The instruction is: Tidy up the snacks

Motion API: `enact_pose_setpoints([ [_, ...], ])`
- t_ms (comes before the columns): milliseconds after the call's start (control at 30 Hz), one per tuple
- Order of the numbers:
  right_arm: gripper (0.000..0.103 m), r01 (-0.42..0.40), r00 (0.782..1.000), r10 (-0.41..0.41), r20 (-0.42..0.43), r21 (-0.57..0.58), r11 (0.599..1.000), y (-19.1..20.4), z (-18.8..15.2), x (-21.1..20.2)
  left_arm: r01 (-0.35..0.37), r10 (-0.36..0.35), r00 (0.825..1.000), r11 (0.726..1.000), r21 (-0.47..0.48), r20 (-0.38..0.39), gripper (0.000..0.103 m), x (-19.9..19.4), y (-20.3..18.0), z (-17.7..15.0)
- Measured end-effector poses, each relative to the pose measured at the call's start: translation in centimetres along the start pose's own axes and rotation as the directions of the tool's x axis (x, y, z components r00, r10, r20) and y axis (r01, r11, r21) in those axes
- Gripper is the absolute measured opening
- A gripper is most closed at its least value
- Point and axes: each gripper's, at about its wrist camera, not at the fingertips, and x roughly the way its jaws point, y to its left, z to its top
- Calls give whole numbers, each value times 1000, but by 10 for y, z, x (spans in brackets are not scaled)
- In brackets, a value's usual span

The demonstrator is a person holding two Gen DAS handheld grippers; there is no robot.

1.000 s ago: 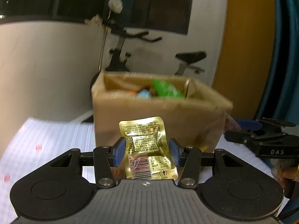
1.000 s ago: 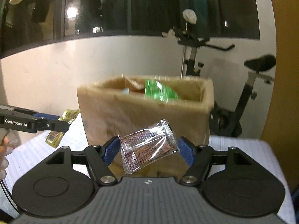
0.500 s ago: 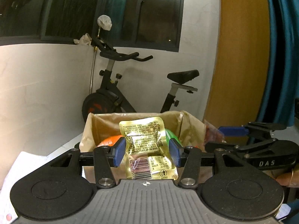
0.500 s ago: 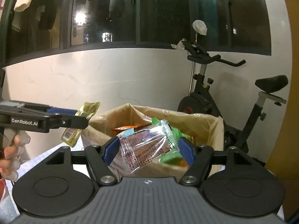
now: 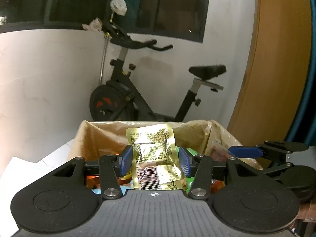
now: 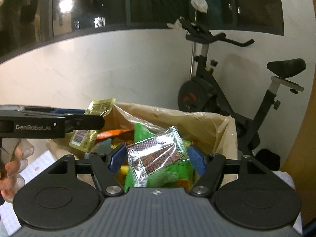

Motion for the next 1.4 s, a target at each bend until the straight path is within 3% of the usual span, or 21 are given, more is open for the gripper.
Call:
enact_pose_setpoints([
  [400, 72, 75, 994, -77, -78, -29, 997, 0, -10, 23, 29, -23, 997, 996, 88, -75, 57, 28, -13, -5],
  [567, 76, 99, 991, -101, -92, -28, 995, -1, -10, 22, 37, -28, 993, 996, 78, -113, 62, 33, -11, -7],
  [667, 78, 107, 990, -111, -86, -41, 993, 0, -10, 19, 32, -25, 995, 997, 70, -101, 72, 31, -6, -5],
  [1067, 82, 110, 990, -115, -82, -64, 992, 12, -5, 8, -4, 13, 998, 991, 136, -66, 75, 9, -10, 2],
  [1400, 86, 93, 994, -93, -51, -15, 996, 17, 3, -18, -39, 42, 999, 992, 122, -21, 82, -23, -5, 13],
])
